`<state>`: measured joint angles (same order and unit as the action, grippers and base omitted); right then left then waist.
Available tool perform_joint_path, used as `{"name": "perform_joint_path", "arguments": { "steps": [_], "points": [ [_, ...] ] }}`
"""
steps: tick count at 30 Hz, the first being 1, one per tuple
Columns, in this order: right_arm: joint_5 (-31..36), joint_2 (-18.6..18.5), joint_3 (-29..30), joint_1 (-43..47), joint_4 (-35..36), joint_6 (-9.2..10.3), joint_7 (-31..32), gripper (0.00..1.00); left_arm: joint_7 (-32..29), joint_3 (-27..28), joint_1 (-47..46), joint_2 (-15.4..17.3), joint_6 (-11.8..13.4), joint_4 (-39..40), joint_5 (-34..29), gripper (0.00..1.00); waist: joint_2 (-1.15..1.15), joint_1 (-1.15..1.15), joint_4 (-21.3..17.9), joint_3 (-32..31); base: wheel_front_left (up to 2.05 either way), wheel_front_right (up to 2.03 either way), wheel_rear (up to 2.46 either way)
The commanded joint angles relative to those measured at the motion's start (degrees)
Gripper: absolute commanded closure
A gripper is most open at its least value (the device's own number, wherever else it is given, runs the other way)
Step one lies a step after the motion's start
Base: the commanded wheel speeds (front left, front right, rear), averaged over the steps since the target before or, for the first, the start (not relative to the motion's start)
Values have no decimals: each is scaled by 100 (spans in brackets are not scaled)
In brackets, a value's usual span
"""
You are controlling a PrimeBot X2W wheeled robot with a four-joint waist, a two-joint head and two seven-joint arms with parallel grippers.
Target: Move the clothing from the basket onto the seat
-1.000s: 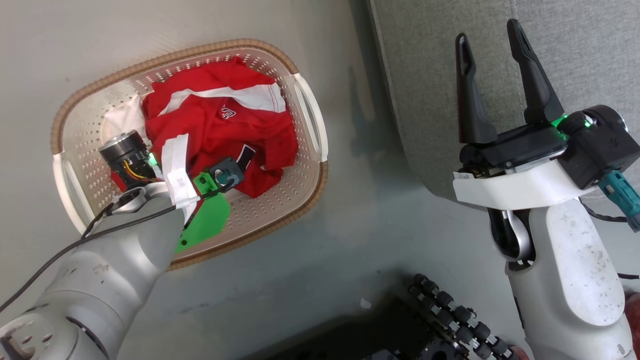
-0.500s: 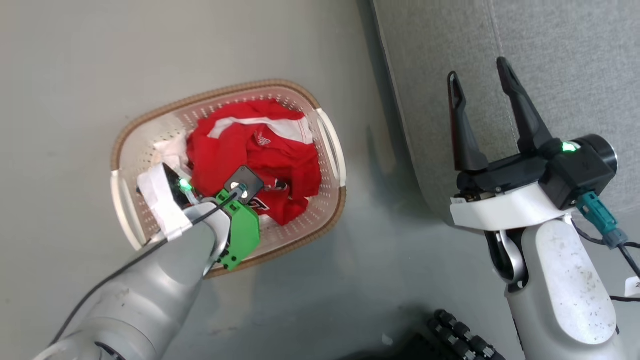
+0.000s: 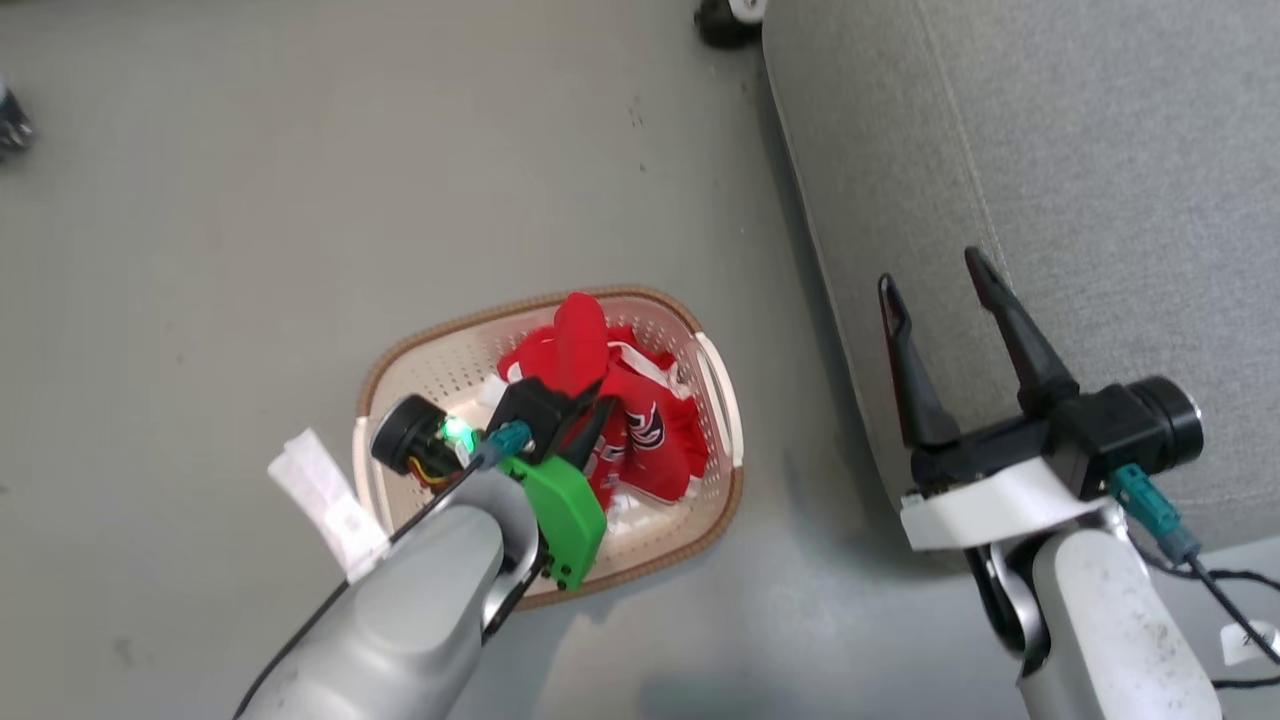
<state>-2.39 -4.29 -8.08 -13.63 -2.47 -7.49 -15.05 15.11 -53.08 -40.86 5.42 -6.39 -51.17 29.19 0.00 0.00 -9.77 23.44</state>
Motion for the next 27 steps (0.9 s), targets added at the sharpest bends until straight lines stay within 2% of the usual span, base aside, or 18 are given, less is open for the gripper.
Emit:
{"name": "perform_joint_path", "arguments": {
  "steps": [1,13,21,27],
  "points": [
    [24,-18,-15,173,-46,0,-19,0,2,104,306,106,56,179,-31,100,0,0,346,-796,0,0,0],
    [-17,16,-134,930,-229,0,-19,0,5,1266,1570,325,241,2212,-650,100,0,0,365,-1828,0,0,0],
    [-38,51,-229,1224,-238,0,-19,0,6,2004,2106,154,204,3382,-1072,100,0,0,408,-2162,0,0,0],
    [-68,49,-343,1324,-229,0,-19,0,6,2322,2284,-32,99,3746,-1102,100,0,0,474,-2236,0,0,0]
  ]
}}
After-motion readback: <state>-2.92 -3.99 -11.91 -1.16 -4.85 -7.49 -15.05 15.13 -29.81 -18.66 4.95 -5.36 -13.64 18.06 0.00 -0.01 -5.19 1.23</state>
